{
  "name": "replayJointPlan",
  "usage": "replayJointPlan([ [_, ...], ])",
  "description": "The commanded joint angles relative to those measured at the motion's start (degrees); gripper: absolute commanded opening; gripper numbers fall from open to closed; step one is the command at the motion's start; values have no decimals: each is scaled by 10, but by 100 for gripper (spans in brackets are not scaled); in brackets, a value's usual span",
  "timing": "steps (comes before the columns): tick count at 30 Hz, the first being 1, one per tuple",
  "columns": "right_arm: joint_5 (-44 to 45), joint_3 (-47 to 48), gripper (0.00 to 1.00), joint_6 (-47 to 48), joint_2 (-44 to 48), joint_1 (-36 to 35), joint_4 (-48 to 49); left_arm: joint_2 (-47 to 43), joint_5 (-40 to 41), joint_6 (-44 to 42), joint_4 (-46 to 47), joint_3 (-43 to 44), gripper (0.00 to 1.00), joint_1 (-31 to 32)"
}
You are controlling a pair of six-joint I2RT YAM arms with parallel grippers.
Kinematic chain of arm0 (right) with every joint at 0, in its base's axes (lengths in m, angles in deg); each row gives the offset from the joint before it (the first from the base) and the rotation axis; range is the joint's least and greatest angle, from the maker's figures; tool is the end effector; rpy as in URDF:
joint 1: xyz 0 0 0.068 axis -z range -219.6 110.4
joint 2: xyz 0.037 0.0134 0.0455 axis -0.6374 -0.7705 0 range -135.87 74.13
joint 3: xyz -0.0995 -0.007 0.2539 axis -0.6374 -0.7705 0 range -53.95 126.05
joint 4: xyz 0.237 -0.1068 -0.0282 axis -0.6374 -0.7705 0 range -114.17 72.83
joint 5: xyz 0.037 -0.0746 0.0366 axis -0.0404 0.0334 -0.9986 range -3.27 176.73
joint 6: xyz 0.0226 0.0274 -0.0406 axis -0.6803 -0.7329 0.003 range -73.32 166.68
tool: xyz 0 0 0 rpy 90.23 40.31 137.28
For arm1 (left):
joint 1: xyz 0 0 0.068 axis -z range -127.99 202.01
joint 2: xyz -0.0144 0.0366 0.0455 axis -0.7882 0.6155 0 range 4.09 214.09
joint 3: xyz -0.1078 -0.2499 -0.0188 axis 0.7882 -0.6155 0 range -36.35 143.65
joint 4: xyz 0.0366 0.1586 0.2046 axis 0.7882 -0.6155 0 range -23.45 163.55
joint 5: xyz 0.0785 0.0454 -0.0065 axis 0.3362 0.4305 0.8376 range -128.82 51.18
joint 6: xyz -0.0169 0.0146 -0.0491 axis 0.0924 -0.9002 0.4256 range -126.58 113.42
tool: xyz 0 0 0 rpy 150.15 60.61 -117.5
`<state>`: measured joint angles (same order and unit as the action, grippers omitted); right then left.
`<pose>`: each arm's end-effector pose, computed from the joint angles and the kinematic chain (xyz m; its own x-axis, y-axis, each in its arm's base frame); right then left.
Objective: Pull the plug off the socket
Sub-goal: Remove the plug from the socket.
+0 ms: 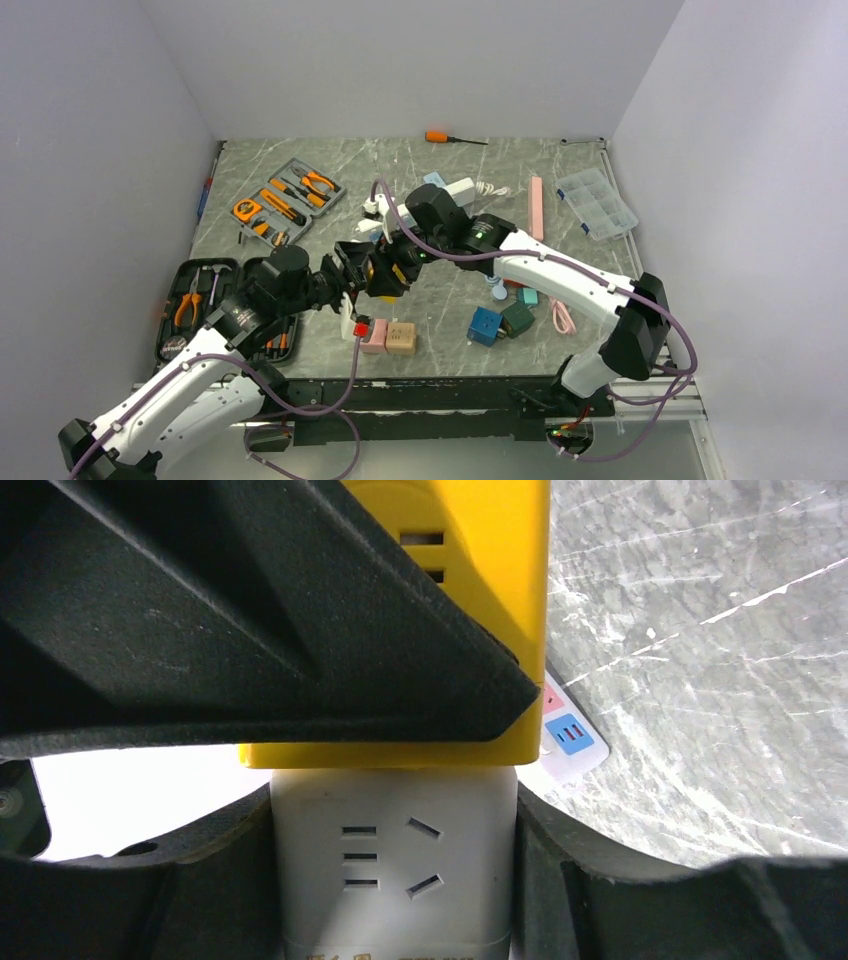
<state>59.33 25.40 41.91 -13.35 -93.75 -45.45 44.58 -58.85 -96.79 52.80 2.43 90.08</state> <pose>0.1885 0.2887 0.3393 -0.4244 -0.4611 -0.7793 -0.9043 0.2591 0.3392 0.1225 -0.1116 0.2965 0.8296 0.5437 -0.1274 0.2977 -0.2375 0.9247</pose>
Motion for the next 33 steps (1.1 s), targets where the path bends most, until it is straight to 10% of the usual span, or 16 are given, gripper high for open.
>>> replayJointPlan([
  [1,9,-22,0,-6,16,-2,43,1,29,-1,45,-8,0,8],
  [21,55,-223,0,-73,155,-1,41,42,124,-20,122,-74,0,-15],
  [33,67,-241,0,-87,177,-1,4,66,91,-75,147,-96,0,-130],
])
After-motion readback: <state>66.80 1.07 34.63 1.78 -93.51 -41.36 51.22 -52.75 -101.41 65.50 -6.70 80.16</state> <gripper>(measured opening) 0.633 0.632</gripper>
